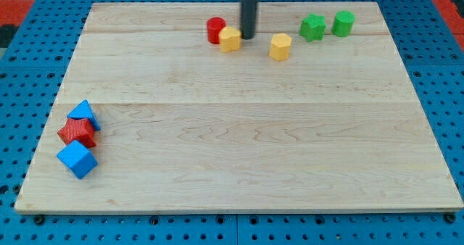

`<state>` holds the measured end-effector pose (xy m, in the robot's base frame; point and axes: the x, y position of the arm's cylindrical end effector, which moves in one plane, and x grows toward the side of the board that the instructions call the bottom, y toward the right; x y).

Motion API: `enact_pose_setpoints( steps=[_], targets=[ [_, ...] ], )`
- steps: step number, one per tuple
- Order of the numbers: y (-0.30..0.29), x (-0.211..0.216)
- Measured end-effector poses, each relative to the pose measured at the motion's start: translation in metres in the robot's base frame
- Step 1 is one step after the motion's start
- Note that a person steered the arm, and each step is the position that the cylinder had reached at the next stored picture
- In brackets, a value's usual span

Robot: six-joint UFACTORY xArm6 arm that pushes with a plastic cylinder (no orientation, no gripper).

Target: Move the yellow heart close to blue triangle

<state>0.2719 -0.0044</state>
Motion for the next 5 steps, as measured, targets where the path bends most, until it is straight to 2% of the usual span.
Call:
enact_pose_setpoints(
  steps=[1,2,3,5],
  targets=[
    [-0.039,-0.023],
    [-0.013,-0.028],
    [0.063,-0.01],
    [-0.047,0.054]
  ],
)
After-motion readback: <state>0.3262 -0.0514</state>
